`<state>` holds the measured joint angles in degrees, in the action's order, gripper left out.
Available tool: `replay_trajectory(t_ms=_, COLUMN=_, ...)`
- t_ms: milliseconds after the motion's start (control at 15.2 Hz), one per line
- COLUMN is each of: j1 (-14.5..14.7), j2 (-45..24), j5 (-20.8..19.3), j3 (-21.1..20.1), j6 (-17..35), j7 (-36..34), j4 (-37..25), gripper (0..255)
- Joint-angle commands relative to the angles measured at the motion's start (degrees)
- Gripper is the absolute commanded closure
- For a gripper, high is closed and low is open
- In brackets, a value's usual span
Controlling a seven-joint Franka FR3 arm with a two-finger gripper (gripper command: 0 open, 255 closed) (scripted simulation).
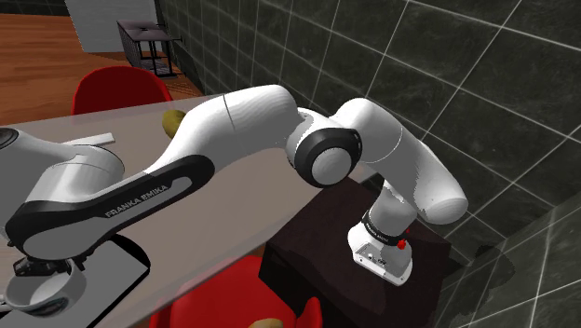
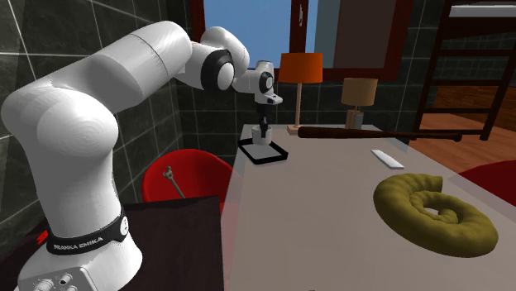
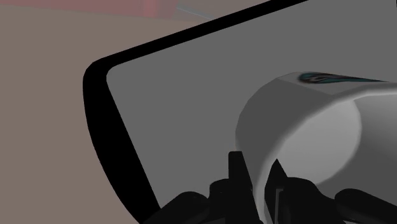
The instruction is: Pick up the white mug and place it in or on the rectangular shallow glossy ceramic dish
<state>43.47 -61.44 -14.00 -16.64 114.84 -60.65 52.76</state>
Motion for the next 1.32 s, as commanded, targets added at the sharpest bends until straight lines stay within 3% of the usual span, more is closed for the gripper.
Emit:
replay_trajectory(t_ms=0, j1=0.0, j2=0.01, j5=0.0, j3=0.0, j6=0.02, j7=0.0, j4=0.01, gripper=255)
replay_trajectory(t_ms=66, j1=0.0, j2=0.01, j5=0.0, j3=0.0, j6=0.02, j7=0.0, j4=0.01, gripper=255)
replay_trajectory(t_ms=132, j1=0.0, j2=0.0, j5=0.0, j3=0.0, j6=0.02, j7=0.0, j4=0.0, gripper=0)
replay_trajectory(t_ms=462, j1=0.0, j2=0.01, j5=0.0, j3=0.0, j6=0.02, j7=0.0, j4=0.01, gripper=0)
replay_trajectory(t_ms=726, j1=-0.35, j2=3.92, j5=0.53, j3=-0.54, j6=-4.16, j7=0.21, j4=-0.27, gripper=0)
replay_trajectory(t_ms=1254, j1=-0.35, j2=3.92, j5=0.54, j3=-0.54, j6=-4.16, j7=0.21, j4=-0.27, gripper=0)
